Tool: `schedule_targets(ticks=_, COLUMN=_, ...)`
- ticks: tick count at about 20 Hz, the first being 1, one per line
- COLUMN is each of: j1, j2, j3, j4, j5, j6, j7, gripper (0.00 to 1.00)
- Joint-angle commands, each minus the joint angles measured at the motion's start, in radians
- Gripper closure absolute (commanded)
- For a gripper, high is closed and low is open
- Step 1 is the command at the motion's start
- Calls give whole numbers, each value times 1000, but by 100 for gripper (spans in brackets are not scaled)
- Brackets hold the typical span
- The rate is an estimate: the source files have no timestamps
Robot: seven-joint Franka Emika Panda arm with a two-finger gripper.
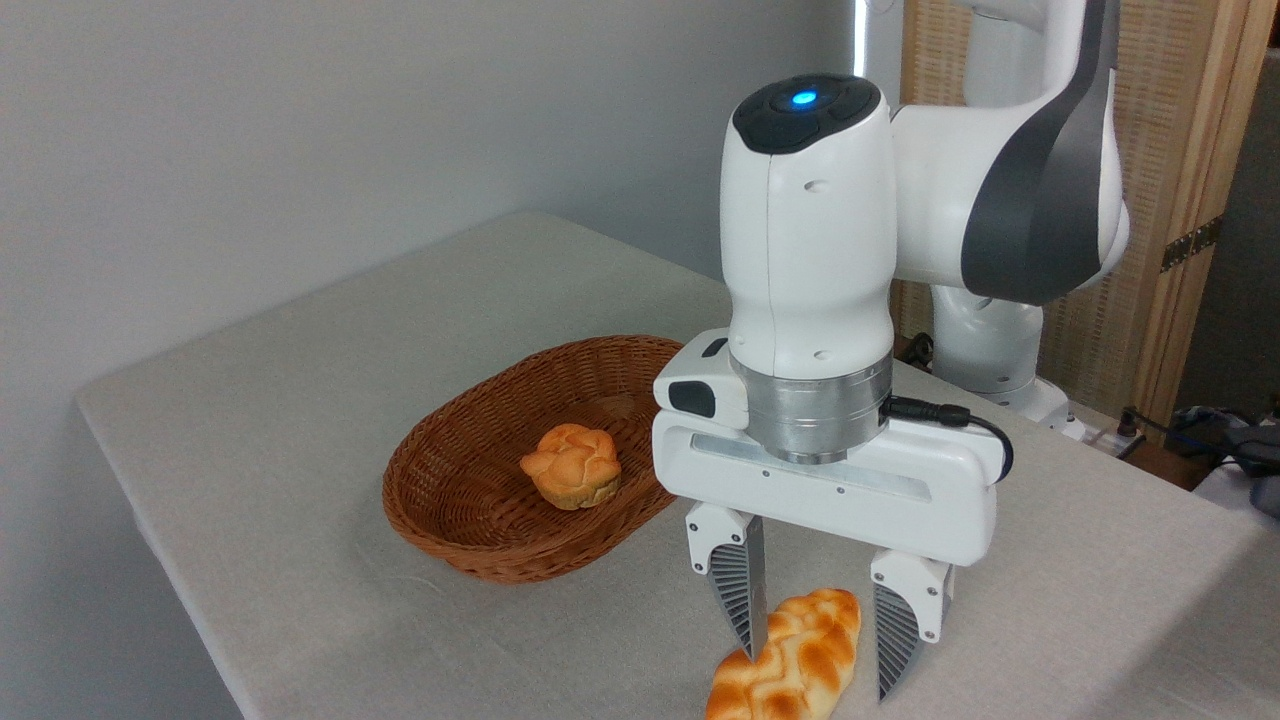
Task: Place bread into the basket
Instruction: 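Close the gripper on the braided loaf and lift it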
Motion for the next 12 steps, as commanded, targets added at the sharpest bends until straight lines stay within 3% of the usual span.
schedule_targets(ticks=1, j1=-36, j2=3, j3=6, j4=-9, j5=12, j6=27, j7=9, gripper=0)
schedule_targets(ticks=12, j1=-37, j2=3, j3=6, j4=-21, j5=7, j6=47, j7=11, gripper=0)
